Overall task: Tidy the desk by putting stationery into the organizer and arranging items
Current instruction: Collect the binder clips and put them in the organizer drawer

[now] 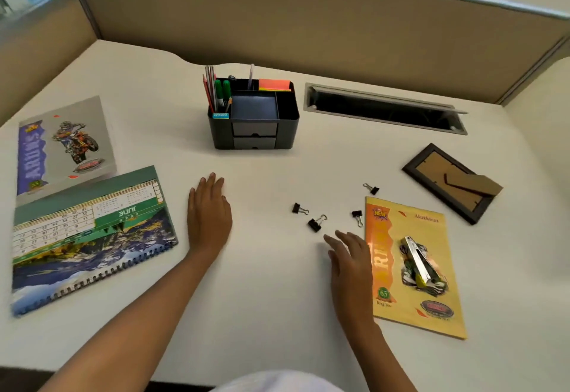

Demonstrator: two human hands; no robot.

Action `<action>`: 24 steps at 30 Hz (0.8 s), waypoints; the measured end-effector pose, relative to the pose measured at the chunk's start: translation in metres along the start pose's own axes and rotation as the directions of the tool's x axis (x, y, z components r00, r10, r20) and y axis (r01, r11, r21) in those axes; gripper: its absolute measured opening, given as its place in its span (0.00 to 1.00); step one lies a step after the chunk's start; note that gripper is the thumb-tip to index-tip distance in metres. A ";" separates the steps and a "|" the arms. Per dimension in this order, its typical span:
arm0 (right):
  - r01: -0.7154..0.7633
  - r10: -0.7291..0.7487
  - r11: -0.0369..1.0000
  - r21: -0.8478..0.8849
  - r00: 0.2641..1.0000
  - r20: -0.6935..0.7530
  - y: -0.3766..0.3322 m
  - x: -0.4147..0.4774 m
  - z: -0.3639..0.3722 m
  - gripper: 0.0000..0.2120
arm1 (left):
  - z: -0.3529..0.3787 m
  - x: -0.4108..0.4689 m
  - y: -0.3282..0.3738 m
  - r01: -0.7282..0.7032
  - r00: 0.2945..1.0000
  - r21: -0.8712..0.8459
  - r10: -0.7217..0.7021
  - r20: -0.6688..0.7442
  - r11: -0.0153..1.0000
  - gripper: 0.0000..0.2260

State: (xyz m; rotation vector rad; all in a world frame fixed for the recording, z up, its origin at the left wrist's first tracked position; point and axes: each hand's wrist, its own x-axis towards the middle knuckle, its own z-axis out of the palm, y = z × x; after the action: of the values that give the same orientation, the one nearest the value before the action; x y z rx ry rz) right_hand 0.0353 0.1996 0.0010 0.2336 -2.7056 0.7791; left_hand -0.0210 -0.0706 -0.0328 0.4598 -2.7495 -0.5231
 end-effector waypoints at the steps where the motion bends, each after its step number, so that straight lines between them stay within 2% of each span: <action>1: -0.015 0.015 1.000 -0.019 1.000 0.006 0.004 -0.009 -0.002 0.18 | -0.001 -0.003 0.001 0.002 1.000 -0.006 -0.002 -0.002 1.000 0.19; 7: 0.001 0.000 1.000 -0.028 0.999 0.039 0.010 -0.024 -0.013 0.17 | -0.007 -0.029 0.008 -0.015 1.000 -0.067 0.017 0.022 0.998 0.21; 12: -0.068 0.073 0.994 -0.089 0.996 0.055 0.004 -0.032 -0.019 0.20 | -0.019 -0.072 0.019 -0.029 0.999 -0.130 0.034 0.037 0.991 0.18; 19: -0.104 0.127 0.980 -0.171 0.984 0.129 0.006 -0.036 -0.020 0.10 | -0.033 -0.107 0.049 0.123 0.958 -0.256 -0.047 0.282 0.959 0.19; 21: -0.137 0.158 0.980 -0.143 0.976 0.147 0.004 -0.031 -0.024 0.07 | -0.042 -0.107 0.061 0.168 0.939 -0.331 -0.048 0.341 0.929 0.16; 24: -0.148 0.153 0.988 -0.045 0.976 0.157 -0.007 -0.023 -0.034 0.10 | -0.064 -0.109 0.080 0.253 0.914 -0.489 -0.040 0.405 0.835 0.12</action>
State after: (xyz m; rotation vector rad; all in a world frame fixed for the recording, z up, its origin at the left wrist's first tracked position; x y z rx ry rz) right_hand 0.0672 0.2137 0.0232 0.0873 -2.9124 0.7872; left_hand 0.0800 0.0202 0.0301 0.4683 -2.7391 -1.5153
